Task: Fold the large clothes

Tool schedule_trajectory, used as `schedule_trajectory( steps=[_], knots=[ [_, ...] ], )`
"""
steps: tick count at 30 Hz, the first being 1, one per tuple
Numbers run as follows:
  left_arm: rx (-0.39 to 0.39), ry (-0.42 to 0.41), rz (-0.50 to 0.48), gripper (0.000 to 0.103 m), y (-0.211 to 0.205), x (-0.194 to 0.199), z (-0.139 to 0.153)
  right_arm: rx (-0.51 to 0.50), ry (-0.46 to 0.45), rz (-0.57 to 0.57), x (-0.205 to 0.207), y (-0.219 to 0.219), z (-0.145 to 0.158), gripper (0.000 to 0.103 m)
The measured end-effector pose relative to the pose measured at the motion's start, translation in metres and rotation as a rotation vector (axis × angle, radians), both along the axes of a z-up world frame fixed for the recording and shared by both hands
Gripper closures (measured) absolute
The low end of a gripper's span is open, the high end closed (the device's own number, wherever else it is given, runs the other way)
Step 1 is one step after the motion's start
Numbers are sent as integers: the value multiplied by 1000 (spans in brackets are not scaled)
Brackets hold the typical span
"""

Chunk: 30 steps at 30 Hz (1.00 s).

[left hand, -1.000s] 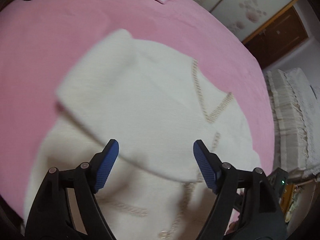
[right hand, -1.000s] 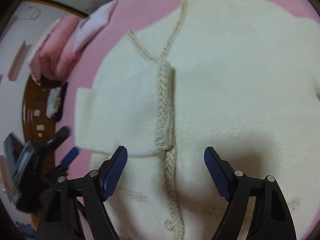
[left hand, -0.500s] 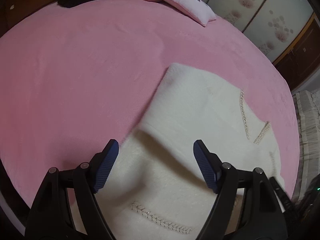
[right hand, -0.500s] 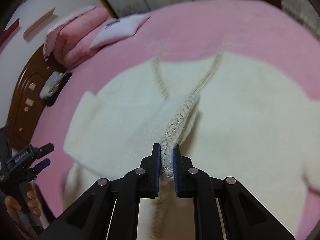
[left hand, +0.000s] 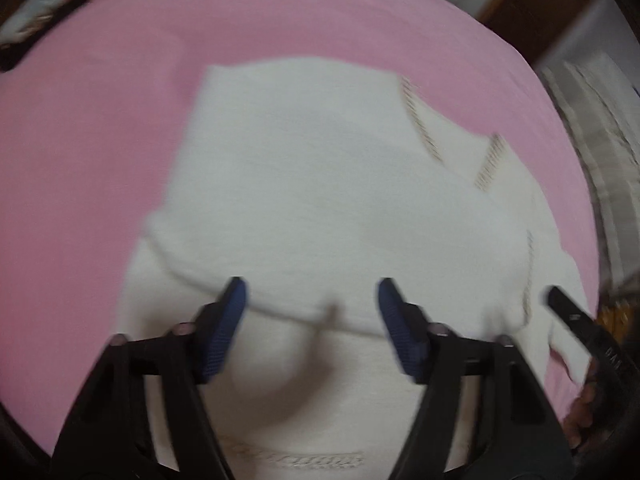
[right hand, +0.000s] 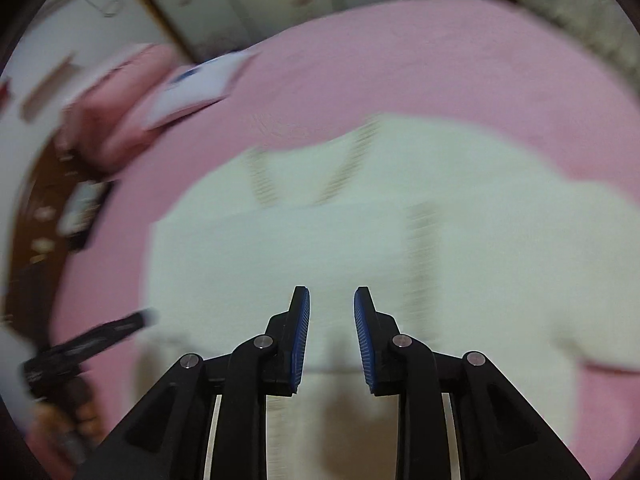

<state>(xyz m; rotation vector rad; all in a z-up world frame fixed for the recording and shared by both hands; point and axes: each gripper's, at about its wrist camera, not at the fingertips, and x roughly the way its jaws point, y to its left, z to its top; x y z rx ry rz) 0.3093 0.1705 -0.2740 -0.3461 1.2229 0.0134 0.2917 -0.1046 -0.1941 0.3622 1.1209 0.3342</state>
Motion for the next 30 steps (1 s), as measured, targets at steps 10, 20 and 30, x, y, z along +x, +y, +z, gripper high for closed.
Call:
schedule_trajectory(
  steps=[10, 20, 30],
  knots=[
    [167, 103, -34, 102, 31, 29, -42, -13, 153, 94, 21, 26, -61, 102],
    [-53, -5, 30, 102, 64, 30, -27, -113, -34, -62, -7, -78, -13, 103],
    [55, -12, -141, 102, 18, 110, -41, 190, 79, 46, 50, 8, -57, 103]
  ],
)
